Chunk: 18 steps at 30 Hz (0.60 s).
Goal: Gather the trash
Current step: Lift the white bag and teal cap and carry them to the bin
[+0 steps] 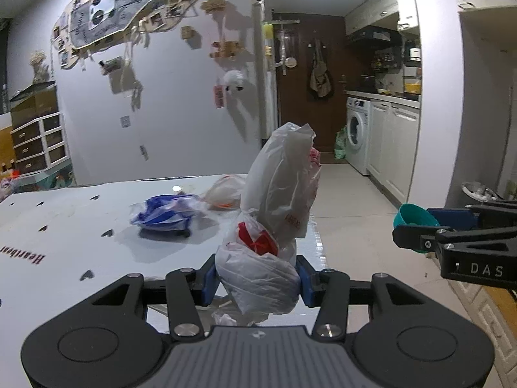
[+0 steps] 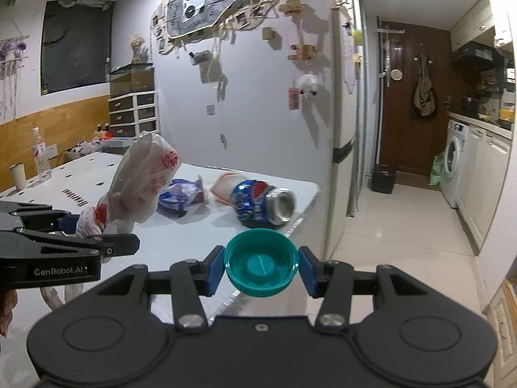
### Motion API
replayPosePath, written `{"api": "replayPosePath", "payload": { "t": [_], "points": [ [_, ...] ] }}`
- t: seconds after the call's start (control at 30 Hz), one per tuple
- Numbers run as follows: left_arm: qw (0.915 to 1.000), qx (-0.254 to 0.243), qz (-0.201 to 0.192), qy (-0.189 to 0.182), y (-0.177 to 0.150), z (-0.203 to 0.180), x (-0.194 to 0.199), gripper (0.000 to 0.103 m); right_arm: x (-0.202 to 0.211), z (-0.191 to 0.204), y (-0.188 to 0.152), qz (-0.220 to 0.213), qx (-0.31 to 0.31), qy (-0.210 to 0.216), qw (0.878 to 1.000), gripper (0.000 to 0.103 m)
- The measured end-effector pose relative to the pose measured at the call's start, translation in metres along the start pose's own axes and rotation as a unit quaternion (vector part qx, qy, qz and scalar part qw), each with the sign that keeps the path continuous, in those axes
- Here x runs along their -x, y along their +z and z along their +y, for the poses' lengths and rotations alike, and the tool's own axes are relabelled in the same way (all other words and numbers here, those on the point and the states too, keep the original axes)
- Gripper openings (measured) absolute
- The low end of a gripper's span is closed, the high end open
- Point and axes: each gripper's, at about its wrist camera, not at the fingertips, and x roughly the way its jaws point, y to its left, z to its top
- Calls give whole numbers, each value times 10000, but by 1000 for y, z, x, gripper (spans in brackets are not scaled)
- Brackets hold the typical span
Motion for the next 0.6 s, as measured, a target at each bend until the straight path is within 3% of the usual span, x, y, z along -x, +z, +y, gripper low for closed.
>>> {"api": "replayPosePath", "payload": {
  "t": [0.6],
  "points": [
    [9958,-195,306,-846,-13,-115,-19,49,52,-86,-50,154,-400,-699,9966,50]
  ]
}}
